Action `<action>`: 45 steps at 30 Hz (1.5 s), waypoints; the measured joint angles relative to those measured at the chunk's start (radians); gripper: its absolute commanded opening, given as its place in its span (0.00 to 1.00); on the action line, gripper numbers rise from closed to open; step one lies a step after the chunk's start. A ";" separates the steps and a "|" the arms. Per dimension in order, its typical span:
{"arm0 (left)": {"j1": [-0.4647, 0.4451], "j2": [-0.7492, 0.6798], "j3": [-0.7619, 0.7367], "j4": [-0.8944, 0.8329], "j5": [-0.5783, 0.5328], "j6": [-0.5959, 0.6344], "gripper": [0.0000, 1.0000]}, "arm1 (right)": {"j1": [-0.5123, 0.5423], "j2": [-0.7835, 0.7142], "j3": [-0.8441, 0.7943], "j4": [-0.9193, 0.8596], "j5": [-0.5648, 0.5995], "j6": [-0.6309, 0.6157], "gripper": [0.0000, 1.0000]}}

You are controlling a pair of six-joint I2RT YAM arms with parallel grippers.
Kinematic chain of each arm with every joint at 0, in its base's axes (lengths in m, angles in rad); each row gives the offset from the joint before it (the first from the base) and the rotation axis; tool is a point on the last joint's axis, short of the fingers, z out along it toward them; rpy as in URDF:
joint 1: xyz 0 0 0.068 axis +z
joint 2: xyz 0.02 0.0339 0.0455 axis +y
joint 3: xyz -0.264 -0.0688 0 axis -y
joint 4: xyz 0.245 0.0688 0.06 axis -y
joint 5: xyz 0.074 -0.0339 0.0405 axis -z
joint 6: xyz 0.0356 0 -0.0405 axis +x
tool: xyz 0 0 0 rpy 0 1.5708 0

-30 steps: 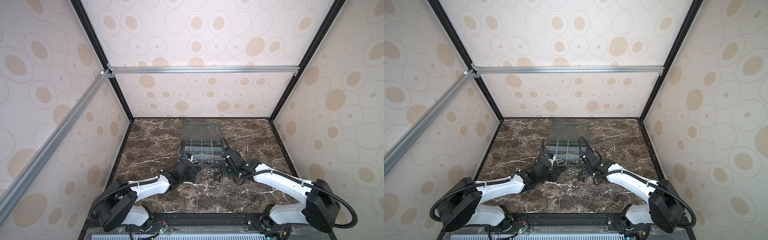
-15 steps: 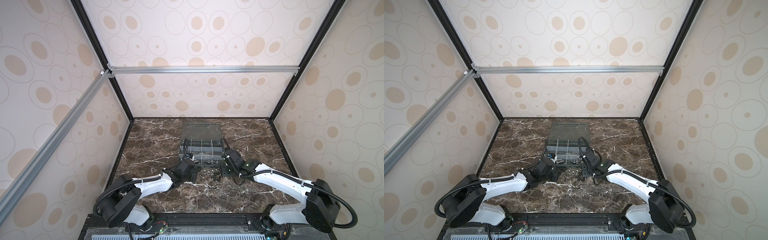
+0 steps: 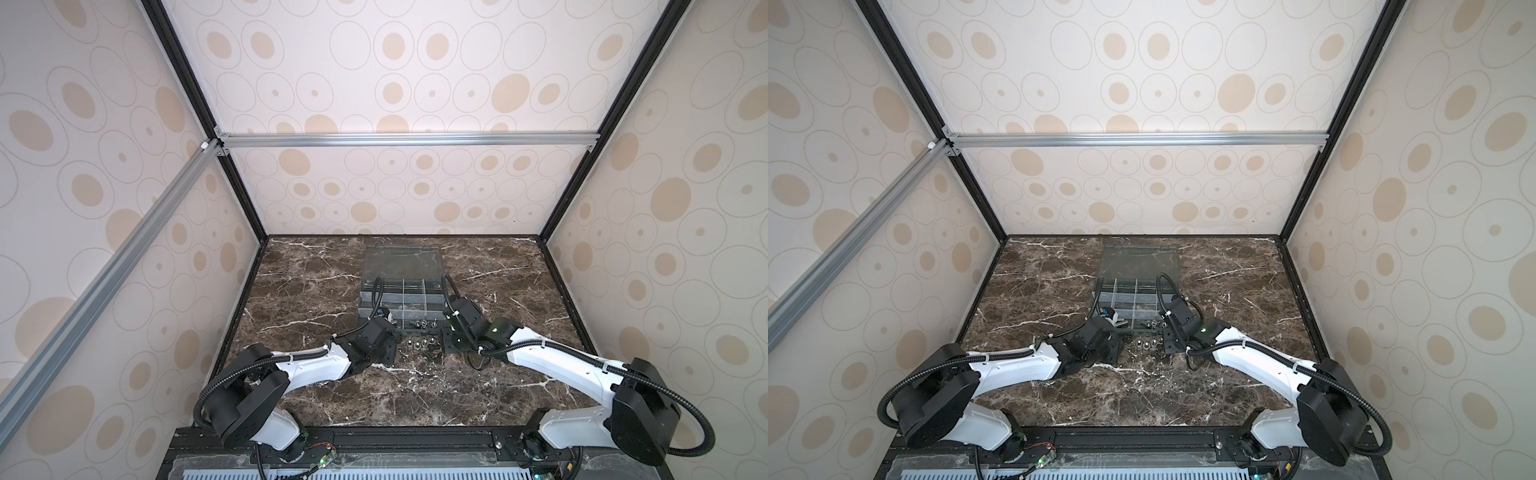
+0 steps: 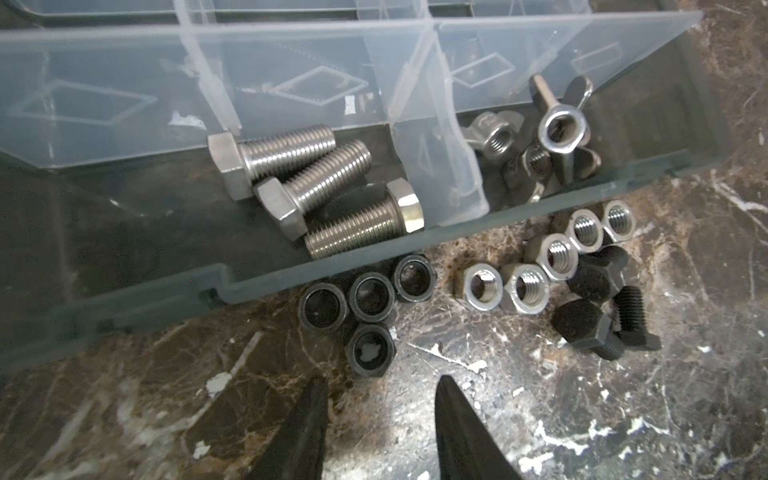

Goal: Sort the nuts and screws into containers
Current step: 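Extend the left gripper forward over the pile of nuts and bolts, then lower the left gripper onto a black hex nut and close on it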

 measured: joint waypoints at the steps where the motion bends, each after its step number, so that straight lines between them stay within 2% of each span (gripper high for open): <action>1: -0.001 0.000 0.002 0.000 -0.002 0.000 0.42 | 0.000 0.000 0.000 -0.002 -0.002 0.000 0.52; 11: -0.002 0.028 0.021 -0.006 -0.017 0.015 0.42 | 0.000 -0.053 -0.027 -0.004 0.005 0.016 0.53; 28: -0.003 0.100 0.039 -0.010 -0.037 0.023 0.40 | 0.000 -0.053 -0.031 -0.003 0.005 0.019 0.53; 45: -0.014 0.158 0.082 -0.008 -0.045 0.034 0.32 | 0.000 -0.046 -0.032 -0.003 0.002 0.022 0.53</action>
